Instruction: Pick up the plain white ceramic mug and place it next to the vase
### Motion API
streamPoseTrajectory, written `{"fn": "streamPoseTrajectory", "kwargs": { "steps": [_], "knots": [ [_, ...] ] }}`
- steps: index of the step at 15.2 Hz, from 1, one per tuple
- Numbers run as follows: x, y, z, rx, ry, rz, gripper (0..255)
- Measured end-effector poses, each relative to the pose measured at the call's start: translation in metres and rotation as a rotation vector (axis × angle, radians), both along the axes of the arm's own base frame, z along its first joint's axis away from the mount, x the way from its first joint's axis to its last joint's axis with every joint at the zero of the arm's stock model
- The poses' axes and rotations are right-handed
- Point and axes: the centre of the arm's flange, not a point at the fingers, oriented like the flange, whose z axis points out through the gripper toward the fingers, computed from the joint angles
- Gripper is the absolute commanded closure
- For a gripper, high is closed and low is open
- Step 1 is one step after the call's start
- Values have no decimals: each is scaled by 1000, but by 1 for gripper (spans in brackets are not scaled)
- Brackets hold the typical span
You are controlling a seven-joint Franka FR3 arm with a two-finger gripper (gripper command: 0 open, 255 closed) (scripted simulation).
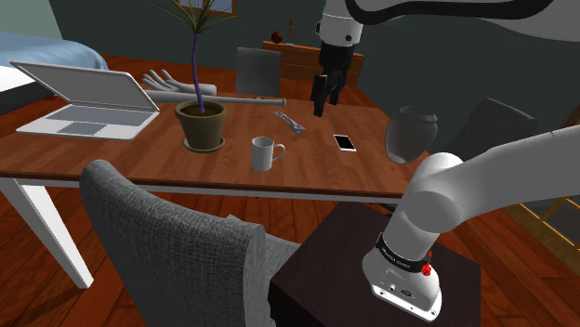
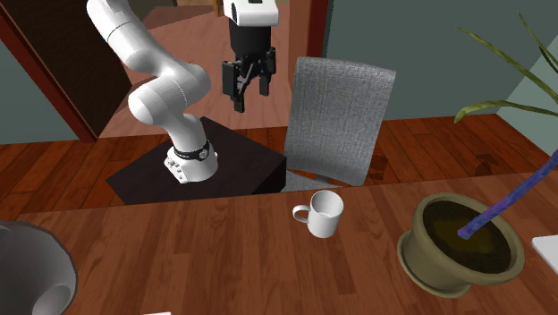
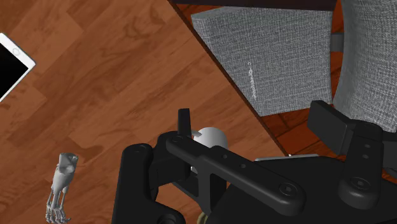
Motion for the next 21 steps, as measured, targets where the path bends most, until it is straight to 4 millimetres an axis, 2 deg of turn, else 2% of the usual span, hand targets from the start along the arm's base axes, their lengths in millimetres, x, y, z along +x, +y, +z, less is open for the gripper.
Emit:
{"fn": "streamPoseTrajectory", "kwargs": {
  "steps": [2, 5, 18, 21],
  "knots": [
    [4, 0, -3, 2, -1, 2, 0],
    [28, 2, -27, 14, -4, 14, 0],
    [153, 0, -134, 75, -33, 72, 0],
    [181, 5, -157, 89, -40, 86, 0]
  ]
}}
